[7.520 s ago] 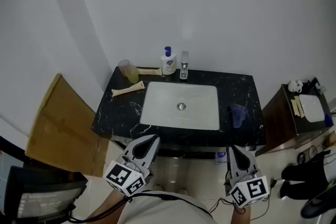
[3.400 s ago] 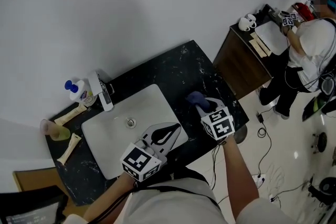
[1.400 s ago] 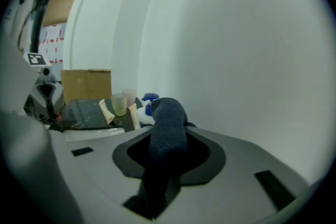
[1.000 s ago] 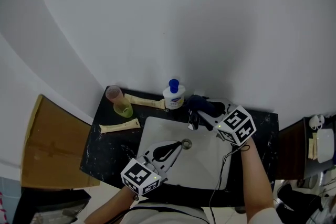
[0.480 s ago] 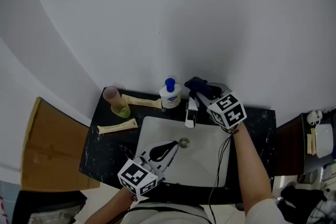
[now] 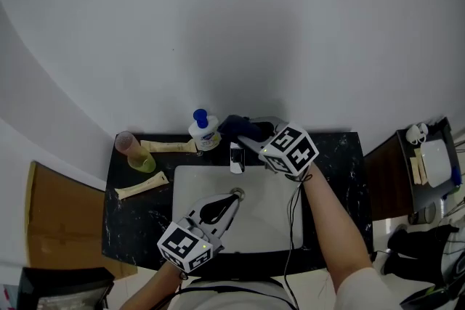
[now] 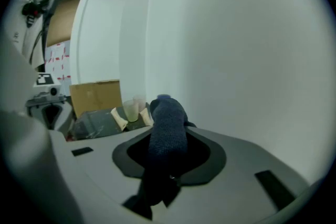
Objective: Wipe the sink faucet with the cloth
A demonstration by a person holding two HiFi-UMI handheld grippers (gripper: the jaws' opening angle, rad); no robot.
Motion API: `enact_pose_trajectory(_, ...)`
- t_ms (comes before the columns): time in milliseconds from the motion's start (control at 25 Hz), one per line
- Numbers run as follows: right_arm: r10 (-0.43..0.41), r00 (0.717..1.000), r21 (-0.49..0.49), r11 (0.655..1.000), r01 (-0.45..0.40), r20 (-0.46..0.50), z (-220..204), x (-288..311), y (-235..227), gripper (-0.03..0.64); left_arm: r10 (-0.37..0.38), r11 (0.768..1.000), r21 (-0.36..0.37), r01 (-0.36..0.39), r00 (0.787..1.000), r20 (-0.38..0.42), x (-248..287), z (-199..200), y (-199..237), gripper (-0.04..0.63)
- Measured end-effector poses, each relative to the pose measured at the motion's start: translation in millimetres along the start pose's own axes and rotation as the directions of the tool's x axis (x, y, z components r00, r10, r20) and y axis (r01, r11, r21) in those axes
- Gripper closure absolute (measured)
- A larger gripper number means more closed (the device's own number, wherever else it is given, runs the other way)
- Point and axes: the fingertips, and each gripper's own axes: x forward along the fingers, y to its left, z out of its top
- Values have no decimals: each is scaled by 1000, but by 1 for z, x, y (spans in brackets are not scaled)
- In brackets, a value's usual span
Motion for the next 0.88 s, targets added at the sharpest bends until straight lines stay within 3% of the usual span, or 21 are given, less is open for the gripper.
enact_pose_trajectory(120, -133, 991, 60, 989, 133, 10, 6, 15, -48, 499, 12, 1000, -6, -12, 1000, -16, -4, 2, 0, 594)
enact_pose_trajectory(280, -181, 983, 49, 982, 182, -17, 9, 20, -64, 499, 26, 1000, -13, -26, 1000, -12, -12, -5, 6, 594)
enact_pose_trajectory(360, -156, 988, 0, 988, 156, -9, 8, 14, -48, 499, 36, 999, -16, -37, 999, -5, -15, -5, 11, 594)
enact_pose_trajectory(560, 98, 995, -107, 989, -100, -27, -1, -12, 27, 499, 56, 998, -24, -56, 998, 4, -19, -3, 22, 594)
enact_pose_trajectory(640, 141, 989, -124, 982, -146, -48, -4, -15, 39, 499, 58, 998, -25, -57, 998, 2, -18, -3, 27, 594)
enact_pose_trajectory(760, 112, 993, -88, 989, -115, -38, -3, -7, 24, 499, 56, 998, -28, -56, 998, 1, -17, -4, 27, 594)
enact_pose_trajectory(880, -26, 1000, -38, 999, 26, 0, 4, 7, -18, 499, 48, 999, -22, -48, 999, 1, -16, -1, 24, 594)
